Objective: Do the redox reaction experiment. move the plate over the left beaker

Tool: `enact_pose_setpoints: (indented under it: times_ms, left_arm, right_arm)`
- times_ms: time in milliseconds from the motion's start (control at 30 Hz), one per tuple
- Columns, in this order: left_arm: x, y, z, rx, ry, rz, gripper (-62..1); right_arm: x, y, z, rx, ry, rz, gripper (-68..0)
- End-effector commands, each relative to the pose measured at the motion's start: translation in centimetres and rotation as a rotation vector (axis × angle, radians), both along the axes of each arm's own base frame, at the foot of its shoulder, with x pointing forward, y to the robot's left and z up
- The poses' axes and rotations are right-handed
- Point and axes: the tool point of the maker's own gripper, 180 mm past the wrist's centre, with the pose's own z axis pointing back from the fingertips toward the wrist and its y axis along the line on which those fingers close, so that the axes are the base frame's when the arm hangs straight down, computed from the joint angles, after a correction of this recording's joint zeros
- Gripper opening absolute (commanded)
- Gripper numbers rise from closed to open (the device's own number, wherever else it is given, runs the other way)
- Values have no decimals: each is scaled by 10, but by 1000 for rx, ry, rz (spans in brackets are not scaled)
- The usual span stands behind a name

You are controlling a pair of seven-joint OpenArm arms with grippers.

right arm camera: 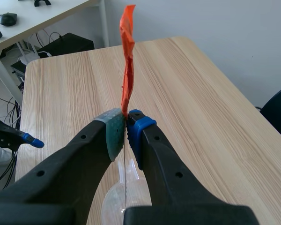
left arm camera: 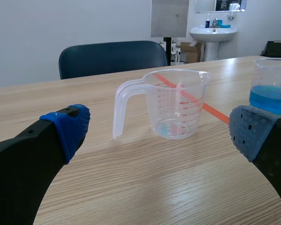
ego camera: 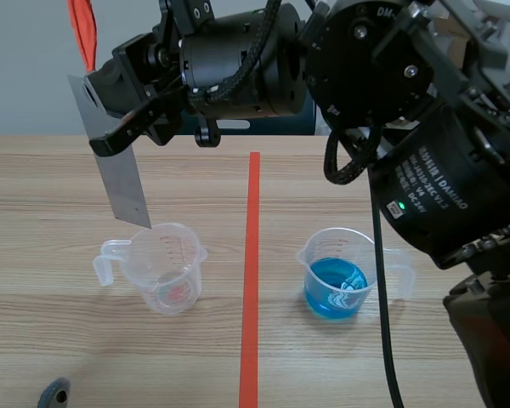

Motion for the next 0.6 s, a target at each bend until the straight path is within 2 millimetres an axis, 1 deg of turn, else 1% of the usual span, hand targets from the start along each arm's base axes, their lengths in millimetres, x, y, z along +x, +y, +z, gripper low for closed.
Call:
enact_pose_setpoints:
  times_ms: [0, 200, 567]
  left_arm:
    - [-2, 4, 10, -11, -47, 2, 14]
    - [-2, 4, 10, -11, -47, 2, 14]
    - [-2, 4, 10, -11, -47, 2, 14]
  right_arm:
    - [-1, 2, 7, 22, -8, 6, -669]
    - [-3, 2, 1, 9, 10, 6, -669]
    - [-2, 1, -1, -4, 12, 5, -669]
